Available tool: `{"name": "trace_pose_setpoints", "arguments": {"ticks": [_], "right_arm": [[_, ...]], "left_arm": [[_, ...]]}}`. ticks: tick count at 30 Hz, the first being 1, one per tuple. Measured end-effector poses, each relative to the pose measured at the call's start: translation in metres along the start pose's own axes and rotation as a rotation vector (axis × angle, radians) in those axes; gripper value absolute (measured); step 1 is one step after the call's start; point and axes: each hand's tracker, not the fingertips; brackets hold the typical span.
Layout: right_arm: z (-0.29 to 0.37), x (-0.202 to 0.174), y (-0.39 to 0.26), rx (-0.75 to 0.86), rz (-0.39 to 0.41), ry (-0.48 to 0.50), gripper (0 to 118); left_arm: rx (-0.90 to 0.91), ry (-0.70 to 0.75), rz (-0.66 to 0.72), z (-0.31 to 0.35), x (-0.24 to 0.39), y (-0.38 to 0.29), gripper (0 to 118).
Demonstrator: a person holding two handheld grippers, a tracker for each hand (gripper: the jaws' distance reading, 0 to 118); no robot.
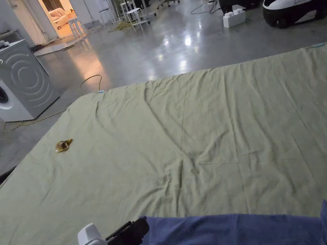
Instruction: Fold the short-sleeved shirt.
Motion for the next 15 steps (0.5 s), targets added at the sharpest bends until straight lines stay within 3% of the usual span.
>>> {"name": "trace_pose_setpoints", "arguments": {"ticks": [6,7,9,11,13,15], "right_arm": [[-0.01,-0.003,-0.001,-0.056,0.017,0.026,0],[-0.011,-0.004,-0.002,-0.062,0.015,0.028,0],[-0.015,-0.006,-0.004,-0.073,0.005,0.03,0],[-0.017,-0.007,-0.004,-0.082,-0.014,0.039,0],[-0.02,-0.009,-0.005,-0.093,-0.025,0.048,0],[-0.019,-0.01,-0.004,-0.098,-0.021,0.054,0]], "left_arm": [[-0.12,0.036,0.07,-0.059,-0.06,0.0,98],[-0.163,-0.01,0.178,-0.059,-0.047,-0.003,99],[-0.067,-0.11,0.233,-0.054,-0.049,0.004,99],[-0.131,-0.126,0.305,-0.057,-0.017,-0.004,98],[-0.134,-0.108,0.246,-0.064,-0.007,-0.012,93],[-0.156,-0.121,0.221,-0.063,-0.008,-0.002,73]]}}
